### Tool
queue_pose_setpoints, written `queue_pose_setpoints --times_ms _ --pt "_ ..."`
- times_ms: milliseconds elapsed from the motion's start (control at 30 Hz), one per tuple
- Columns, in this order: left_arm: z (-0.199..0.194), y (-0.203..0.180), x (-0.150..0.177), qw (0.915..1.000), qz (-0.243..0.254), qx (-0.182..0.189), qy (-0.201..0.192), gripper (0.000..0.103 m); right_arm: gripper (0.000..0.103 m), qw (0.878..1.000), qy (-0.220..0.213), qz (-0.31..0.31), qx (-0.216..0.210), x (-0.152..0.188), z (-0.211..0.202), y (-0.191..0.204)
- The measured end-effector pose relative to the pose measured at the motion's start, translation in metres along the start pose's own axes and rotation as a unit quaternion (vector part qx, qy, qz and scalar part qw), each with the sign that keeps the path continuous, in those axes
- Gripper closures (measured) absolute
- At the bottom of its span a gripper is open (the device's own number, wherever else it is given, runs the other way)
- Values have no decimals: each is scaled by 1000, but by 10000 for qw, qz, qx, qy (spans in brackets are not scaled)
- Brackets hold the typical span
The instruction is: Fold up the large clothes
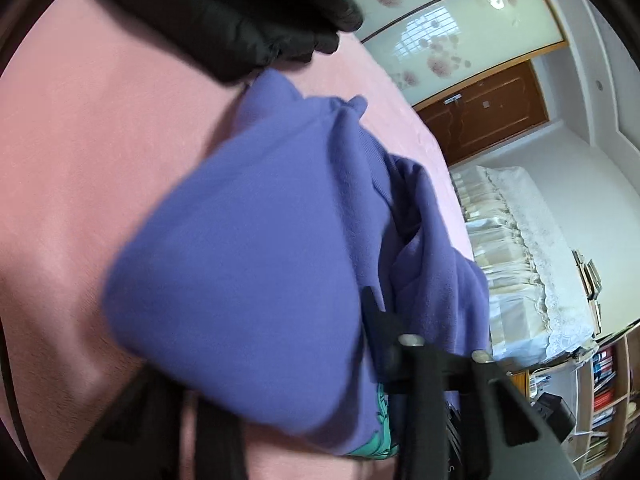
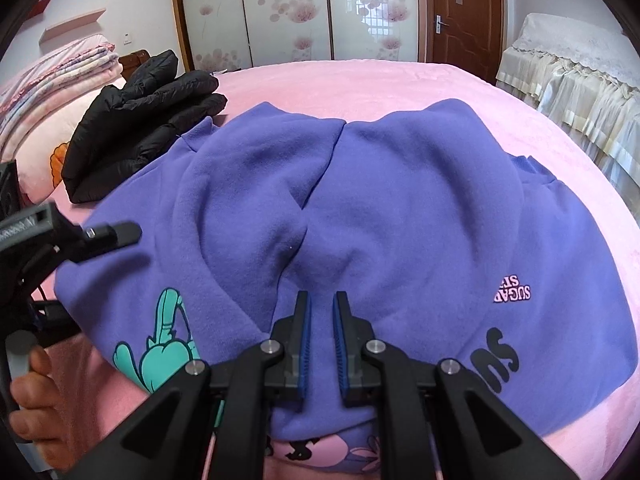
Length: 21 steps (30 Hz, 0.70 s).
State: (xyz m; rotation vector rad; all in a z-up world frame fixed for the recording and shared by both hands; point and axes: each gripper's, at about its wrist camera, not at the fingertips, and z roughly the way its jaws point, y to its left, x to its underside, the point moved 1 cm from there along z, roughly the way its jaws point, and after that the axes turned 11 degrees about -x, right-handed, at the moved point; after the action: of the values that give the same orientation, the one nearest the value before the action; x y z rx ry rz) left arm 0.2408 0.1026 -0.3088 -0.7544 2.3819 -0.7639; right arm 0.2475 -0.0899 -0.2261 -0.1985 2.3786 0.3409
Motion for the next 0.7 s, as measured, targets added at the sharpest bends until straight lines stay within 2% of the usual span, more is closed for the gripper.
queue_pose_setpoints --times_ms 100,133,167,200,267,333,400,467,533,633,700 --pt "4 6 -3 9999 -57 127 58 69 92 10000 -17 -19 -25 0 1 0" --pt "7 9 -4 9998 -114 123 121 66 92 10000 -18 -22 -32 0 1 0" --pt "13 13 -6 9995 -180 125 240 52 92 10000 -19 -25 -36 0 1 0" --pt "20 16 -8 9988 -245 174 392 44 92 10000 -19 -31 -33 1 2 0" --pt "28 18 -8 9981 -307 197 487 43 92 10000 -17 -63 -18 1 2 2" --pt "30 14 -12 9983 -349 220 414 45 92 10000 -23 -87 -11 2 2 2" --pt "26 5 -12 9991 -209 235 272 75 92 10000 -36 -88 -15 3 2 2" --pt "15 -17 -10 9994 344 27 6 78 92 10000 -52 -73 -21 3 2 2" --pt "0 -47 -2 9942 1016 -111 -342 80 92 10000 -74 -43 -26 5 1 1" --pt "-20 -97 18 9737 2093 -278 -854 80 92 9998 -118 130 -121 8 -2 -4" --pt "-31 -132 35 9537 2790 -230 -1097 80 92 9987 -162 396 -285 10 -7 -13"
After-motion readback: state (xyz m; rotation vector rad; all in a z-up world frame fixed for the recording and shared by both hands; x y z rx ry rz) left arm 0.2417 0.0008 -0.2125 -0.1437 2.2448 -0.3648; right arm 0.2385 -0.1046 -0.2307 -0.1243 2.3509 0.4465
